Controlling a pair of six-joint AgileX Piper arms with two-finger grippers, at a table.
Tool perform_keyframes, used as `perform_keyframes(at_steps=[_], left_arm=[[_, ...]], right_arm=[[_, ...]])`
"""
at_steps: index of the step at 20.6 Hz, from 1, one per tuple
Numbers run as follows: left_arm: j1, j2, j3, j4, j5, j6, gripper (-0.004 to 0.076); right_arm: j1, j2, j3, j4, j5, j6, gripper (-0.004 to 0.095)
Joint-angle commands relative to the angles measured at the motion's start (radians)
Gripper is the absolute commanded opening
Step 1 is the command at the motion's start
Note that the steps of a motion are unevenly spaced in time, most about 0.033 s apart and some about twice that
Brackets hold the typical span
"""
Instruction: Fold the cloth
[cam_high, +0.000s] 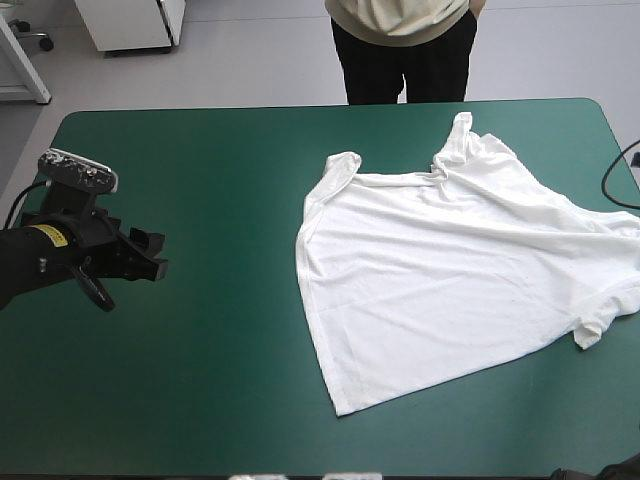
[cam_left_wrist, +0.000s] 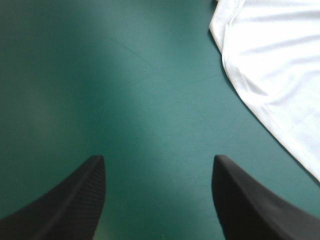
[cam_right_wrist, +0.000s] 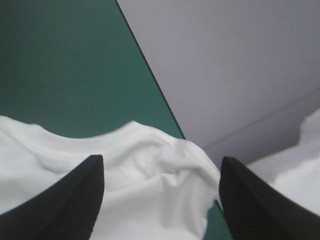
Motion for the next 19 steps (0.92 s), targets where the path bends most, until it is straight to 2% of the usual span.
perform_keyframes(at_steps=[1, 3, 4, 5, 6, 7, 8, 9, 10, 11, 14, 19], left_arm=[[-0.001, 0.013, -0.032, -0.03, -0.062, 0.007, 0.0448], [-0.001, 0.018, -0.032, -0.03, -0.064, 0.007, 0.0448], [-0.001, 0.023, -0.032, -0.027, -0.069, 0.007, 0.0448], [-0.001, 0.023, -0.032, -0.026, -0.069, 0.007, 0.0448], [-0.001, 0.023, -0.032, -0.013, -0.073, 0.002, 0.0448], [-0.001, 0.023, -0.032, -0.005, -0.075, -0.002, 0.0448], [-0.001, 0.023, -0.032, 0.0, -0.079, -0.002, 0.0448], [-0.001, 0.025, -0.032, 0.0, -0.082, -0.004, 0.0448], [-0.001, 0.027, -0.032, 0.0, -0.09, -0.006, 0.0448], [-0.001, 0.029, -0.032, 0.0, -0.095, -0.009, 0.0448], [-0.001, 0.051, -0.032, -0.005, -0.099, -0.032, 0.0448], [-0.001, 0.059, -0.032, -0.009, -0.095, -0.028, 0.0448]], right_arm=[[0.001, -0.141, -0.072, 0.274, 0.008, -0.142, 0.0626], [0.023, -0.183, -0.085, 0.438, 0.085, -0.242, 0.0624], [0.08, -0.219, -0.087, 0.555, 0.165, -0.308, 0.0594], [0.114, -0.229, -0.087, 0.56, 0.197, -0.318, 0.0575], [0.218, -0.245, -0.087, 0.506, 0.269, -0.325, 0.053], [0.262, -0.247, -0.087, 0.466, 0.295, -0.315, 0.0516], [0.381, -0.247, -0.087, 0.34, 0.353, -0.272, 0.0506], [0.42, -0.247, -0.085, 0.295, 0.377, -0.251, 0.0506], [0.507, -0.247, -0.085, 0.227, 0.402, -0.217, 0.0505], [0.538, -0.249, -0.085, 0.218, 0.405, -0.218, 0.0505], [0.732, -0.249, -0.073, 0.199, 0.427, -0.191, 0.0505], [1.116, -0.224, 0.123, 0.118, 0.421, -0.132, 0.0505]])
